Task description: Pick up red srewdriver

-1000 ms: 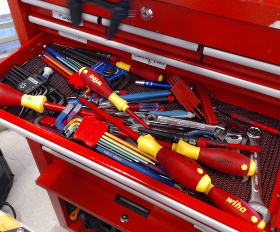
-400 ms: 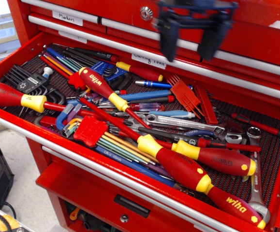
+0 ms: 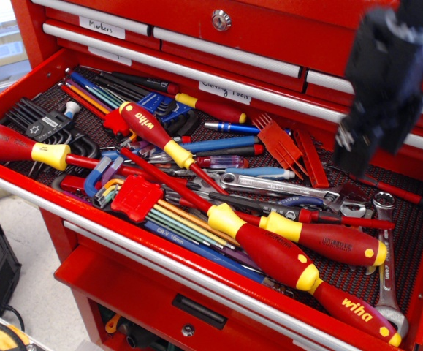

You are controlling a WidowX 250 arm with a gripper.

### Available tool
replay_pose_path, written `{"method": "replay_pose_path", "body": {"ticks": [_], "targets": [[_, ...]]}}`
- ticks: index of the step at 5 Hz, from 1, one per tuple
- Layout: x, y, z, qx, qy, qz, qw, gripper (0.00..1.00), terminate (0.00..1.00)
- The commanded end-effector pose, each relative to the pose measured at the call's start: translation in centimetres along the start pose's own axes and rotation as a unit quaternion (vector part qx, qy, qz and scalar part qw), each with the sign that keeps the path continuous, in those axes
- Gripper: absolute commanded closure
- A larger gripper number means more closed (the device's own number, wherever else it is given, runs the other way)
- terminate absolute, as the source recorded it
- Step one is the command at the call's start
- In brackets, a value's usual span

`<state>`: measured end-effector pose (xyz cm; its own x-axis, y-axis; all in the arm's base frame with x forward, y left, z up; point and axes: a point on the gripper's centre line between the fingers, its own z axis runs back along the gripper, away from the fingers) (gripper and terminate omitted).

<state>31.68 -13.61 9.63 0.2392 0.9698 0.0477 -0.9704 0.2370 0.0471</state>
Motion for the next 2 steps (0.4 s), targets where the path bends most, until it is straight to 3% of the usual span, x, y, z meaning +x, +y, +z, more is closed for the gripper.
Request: {"method": "replay_pose_path", "body": {"ticks": [1, 2], "targets": [[0.6, -0.2, -1.4, 0.0, -0.04, 0.076, 0.9963, 0.0, 0.0], [0.1, 1.3, -3.8, 0.002, -0.049, 0.095, 0.9943, 0.0, 0.0]]}}
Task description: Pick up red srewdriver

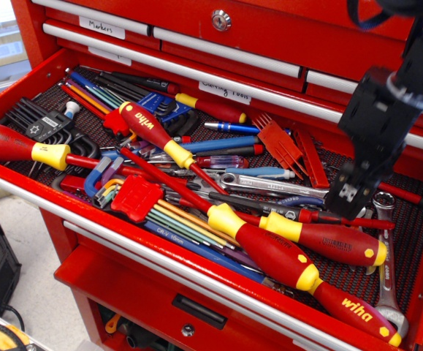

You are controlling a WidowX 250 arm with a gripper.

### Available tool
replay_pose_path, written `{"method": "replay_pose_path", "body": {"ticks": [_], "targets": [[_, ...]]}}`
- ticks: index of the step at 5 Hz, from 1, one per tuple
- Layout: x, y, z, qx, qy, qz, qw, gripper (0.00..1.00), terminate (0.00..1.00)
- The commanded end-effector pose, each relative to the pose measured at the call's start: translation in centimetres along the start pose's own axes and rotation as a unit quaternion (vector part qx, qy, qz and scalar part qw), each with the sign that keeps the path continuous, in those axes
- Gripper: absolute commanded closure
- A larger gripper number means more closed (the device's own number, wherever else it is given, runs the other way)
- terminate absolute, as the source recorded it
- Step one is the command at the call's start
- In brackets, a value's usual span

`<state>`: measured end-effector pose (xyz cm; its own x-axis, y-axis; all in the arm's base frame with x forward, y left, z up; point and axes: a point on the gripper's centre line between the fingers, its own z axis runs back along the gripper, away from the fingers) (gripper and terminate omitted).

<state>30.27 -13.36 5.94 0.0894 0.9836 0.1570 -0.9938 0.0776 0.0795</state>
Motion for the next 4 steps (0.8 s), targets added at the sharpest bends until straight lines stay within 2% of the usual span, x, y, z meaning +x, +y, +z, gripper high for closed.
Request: {"method": "replay_pose_path", "body": {"ticks": [1, 3, 4], "targets": [[0.4, 0.4, -1.7, -0.015, 0.001, 0.02, 0.9997, 0.0, 0.0], [1.5, -1.9, -4.6, -0.063, -0.003, 0.047, 0.9969, 0.0, 0.0], [1.5, -2.7, -5.3, -0.069, 0.006, 0.048, 0.9964, 0.0, 0.0]]}}
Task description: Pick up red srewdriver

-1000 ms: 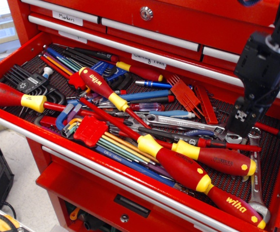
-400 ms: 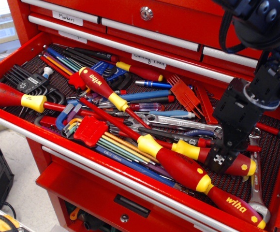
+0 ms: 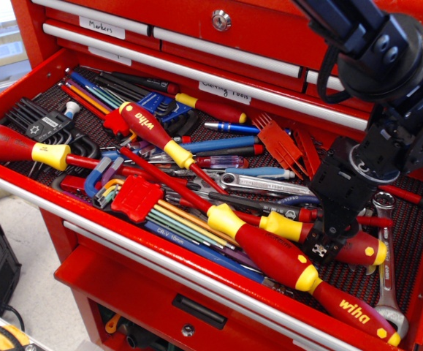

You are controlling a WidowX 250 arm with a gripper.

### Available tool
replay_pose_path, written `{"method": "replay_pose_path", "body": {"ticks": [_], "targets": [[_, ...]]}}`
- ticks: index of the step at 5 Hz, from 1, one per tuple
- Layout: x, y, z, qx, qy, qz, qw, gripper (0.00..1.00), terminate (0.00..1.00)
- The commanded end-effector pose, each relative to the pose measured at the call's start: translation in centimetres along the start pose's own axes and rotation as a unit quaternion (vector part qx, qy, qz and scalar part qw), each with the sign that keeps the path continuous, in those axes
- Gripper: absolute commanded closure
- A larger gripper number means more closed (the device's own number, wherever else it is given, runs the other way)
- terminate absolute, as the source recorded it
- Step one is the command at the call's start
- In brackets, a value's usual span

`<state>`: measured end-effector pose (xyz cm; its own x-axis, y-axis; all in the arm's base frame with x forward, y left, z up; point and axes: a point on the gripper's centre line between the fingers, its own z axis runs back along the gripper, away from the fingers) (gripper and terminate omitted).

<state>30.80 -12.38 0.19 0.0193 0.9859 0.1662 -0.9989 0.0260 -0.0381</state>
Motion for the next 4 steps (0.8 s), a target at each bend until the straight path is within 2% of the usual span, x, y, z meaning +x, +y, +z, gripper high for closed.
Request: {"method": "replay_pose_path", "body": {"ticks": [1, 2, 3, 4], "targets": [[0.6, -2.0, -0.9, -0.021, 0.014, 0.018, 0.9995, 0.0, 0.0], [1.0, -2.2, -0.7, -0.018, 0.028, 0.011, 0.9994, 1.0, 0.0], [1.8, -1.6, 0.6, -0.005, 0.03, -0.006, 0.9995, 1.0, 0.0], [3.2, -0.4, 3.8, 0.022, 0.016, -0.011, 0.9996, 1.0, 0.0]]}}
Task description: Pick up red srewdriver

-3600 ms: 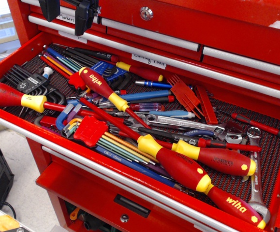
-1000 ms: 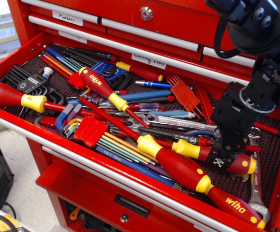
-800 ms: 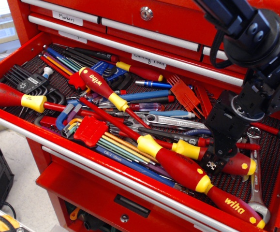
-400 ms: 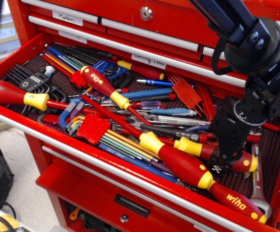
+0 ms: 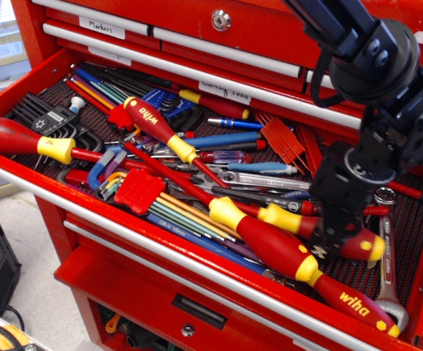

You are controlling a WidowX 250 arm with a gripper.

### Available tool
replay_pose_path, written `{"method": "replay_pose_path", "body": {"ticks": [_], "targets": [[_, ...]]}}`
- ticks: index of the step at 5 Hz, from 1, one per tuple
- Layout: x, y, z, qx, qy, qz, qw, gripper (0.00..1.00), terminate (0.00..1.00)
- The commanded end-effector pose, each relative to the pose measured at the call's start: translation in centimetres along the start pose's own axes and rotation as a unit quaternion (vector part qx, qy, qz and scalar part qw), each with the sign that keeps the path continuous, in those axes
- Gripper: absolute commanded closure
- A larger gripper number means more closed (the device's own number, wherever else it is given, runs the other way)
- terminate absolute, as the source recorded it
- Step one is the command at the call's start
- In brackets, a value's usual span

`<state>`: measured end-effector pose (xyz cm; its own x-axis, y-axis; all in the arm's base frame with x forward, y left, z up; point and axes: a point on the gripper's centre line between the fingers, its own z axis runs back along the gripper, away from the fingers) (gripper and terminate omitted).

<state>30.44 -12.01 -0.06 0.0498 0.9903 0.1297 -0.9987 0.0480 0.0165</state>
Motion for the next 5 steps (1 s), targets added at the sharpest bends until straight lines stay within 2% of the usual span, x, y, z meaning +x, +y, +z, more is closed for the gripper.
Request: {"method": "replay_pose_path", "body": {"ticks": [1, 4, 5], "targets": [[4.3, 0.3, 7.8, 0.023, -0.023, -0.008, 0.9994, 1.0, 0.0], [6.6, 0.2, 13.4, 0.051, -0.08, -0.013, 0.9954, 1.0, 0.0], [6.5, -0.1, 16.2, 0.059, -0.076, 0.001, 0.9954, 1.0, 0.0]]}}
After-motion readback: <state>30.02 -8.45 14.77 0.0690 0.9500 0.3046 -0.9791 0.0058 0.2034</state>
